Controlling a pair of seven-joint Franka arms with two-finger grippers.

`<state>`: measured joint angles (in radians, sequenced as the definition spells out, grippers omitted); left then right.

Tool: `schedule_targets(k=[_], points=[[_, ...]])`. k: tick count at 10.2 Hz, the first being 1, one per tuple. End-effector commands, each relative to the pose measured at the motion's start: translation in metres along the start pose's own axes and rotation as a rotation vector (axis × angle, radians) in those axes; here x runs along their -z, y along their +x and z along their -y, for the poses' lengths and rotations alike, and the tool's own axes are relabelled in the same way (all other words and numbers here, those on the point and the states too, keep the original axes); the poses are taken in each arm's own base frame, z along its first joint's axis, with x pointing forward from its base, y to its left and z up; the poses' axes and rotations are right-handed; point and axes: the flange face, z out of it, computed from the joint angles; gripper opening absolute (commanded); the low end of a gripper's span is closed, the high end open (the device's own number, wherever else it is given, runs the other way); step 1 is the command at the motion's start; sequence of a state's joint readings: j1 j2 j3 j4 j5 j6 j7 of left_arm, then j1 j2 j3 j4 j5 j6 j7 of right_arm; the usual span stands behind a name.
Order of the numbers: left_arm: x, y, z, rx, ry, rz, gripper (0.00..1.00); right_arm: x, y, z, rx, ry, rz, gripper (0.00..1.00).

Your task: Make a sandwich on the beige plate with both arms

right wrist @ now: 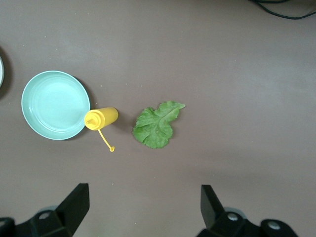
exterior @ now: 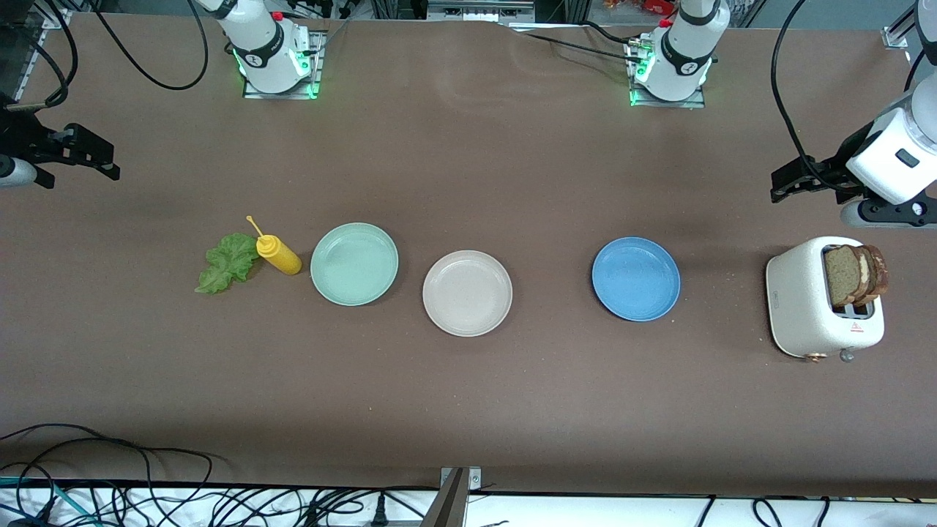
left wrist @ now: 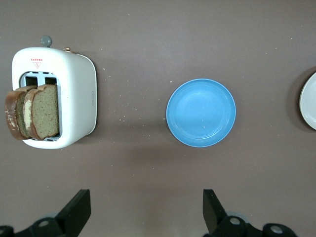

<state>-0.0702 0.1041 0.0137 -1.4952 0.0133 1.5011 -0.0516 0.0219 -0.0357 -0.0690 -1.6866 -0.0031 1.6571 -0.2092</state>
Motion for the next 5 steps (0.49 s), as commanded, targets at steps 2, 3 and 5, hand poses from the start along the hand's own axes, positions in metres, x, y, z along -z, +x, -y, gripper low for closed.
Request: schedule_targets(k=[2, 3, 5], points=[[-0.0004, 0.0011, 0.0031, -0.012, -0.003, -0.006, 1.0, 0.006, 0.0019, 0.0018, 0.004, 0.013, -0.001, 1.0], [-0.0004, 0.0011, 0.0031, -0.012, -0.003, -0.006, 1.0, 0.0059, 0.0014, 0.0003, 0.003, 0.015, 0.0, 1.0], [-0.0004, 0.0011, 0.0031, -0.012, -0.003, -0.006, 1.0, 0.006, 0.0016, 0.0001, 0.006, 0.013, -0.001, 1.0]])
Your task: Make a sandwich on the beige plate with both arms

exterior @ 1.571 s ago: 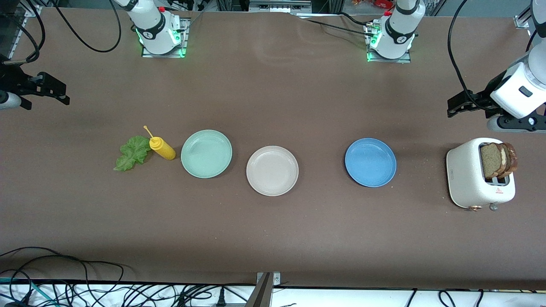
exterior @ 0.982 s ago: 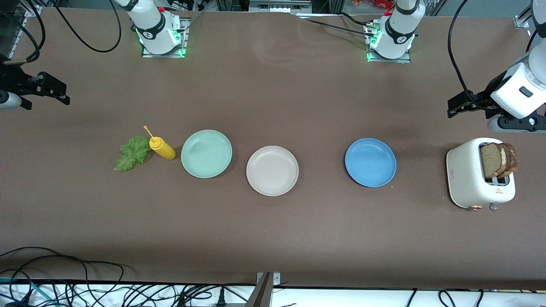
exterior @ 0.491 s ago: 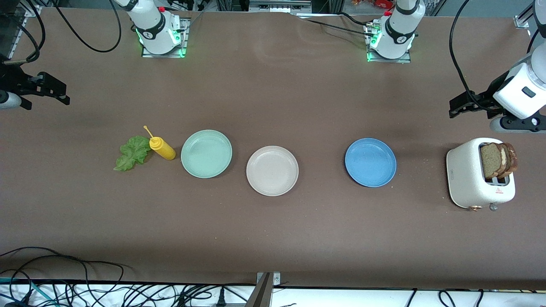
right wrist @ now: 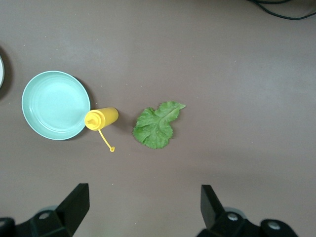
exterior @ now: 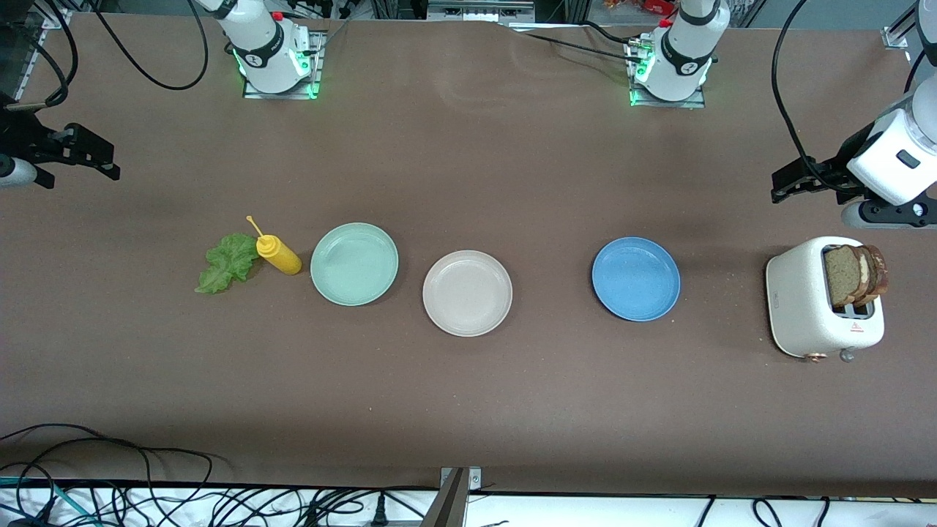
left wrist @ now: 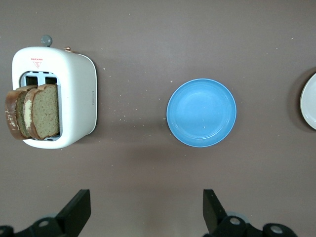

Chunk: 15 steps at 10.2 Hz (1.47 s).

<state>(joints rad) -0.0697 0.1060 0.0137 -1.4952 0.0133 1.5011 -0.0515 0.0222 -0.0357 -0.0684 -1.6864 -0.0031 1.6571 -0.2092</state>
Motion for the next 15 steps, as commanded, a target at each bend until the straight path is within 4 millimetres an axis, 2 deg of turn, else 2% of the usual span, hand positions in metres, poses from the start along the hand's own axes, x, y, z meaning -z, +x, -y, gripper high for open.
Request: schedule_targets(k=[1, 11, 13, 15], points=[[0.0007, 0.0005, 0.0028, -0.013, -0.003, -0.008, 1.0, 0.0059, 0.0014, -0.0004, 0.005, 0.013, -0.001, 1.0], [-0.0043, 0.0037, 0.0024, -0.013, -0.005, -0.005, 1.0, 0.0044, -0.0003, -0.0013, 0.0, 0.019, 0.004, 1.0], [-0.0043, 0.0037, 0.0024, -0.013, -0.005, -0.005, 1.0, 0.0, 0.0085, 0.0006, -0.002, 0.017, 0.0, 1.0], [-0.0052, 0.0042, 0.0032, -0.011, -0.005, -0.003, 1.0, 0.0036, 0.0068, 0.001, 0.001, 0.018, 0.003, 1.0]])
